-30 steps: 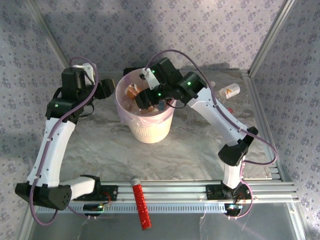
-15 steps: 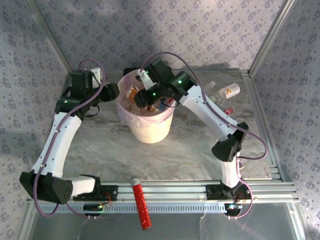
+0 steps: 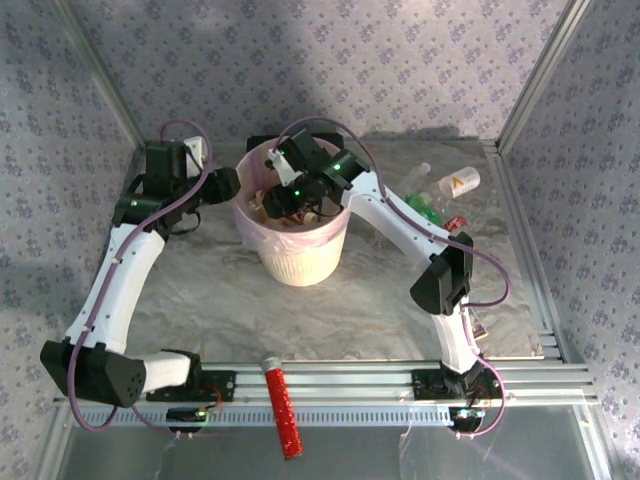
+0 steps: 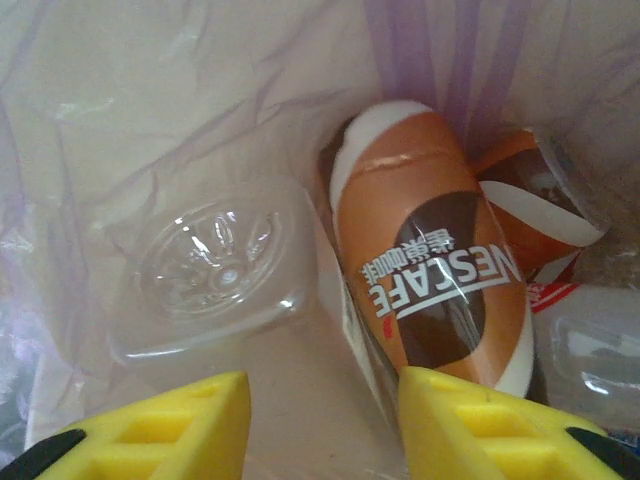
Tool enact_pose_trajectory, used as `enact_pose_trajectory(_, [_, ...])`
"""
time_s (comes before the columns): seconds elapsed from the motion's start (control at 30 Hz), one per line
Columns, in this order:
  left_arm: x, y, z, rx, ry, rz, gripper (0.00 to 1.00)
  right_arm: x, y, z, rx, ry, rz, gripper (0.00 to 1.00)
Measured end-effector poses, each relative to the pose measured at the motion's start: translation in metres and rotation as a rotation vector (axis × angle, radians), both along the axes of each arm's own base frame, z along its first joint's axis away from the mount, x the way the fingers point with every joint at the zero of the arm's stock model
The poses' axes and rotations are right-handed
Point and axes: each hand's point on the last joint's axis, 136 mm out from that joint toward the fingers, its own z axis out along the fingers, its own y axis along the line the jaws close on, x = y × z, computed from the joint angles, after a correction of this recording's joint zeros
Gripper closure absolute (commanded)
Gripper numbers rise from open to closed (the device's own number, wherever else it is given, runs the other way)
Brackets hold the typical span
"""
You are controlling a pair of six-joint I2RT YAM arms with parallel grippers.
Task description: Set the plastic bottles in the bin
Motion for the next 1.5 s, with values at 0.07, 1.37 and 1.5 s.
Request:
enact_pose_trajectory(0.07, [0.000,0.000,-0.001,0.000,0.002,-0.001,0.35,-0.001,-0.003,0.002,0.001,0.010,0.000,0.50])
enact_pose_trajectory(1.37, [0.004,-0.014,-0.014,0.001,0.040,-0.041,0.35,0.094,-0.346,-0.097,-0.395,0.143,-0.715,0.15])
enact_pose_trajectory(1.5, [0.003,-0.014,-0.014,0.001,0.042,-0.041,0.35,0.091,-0.360,-0.130,-0.447,0.195,-0.737,0.14])
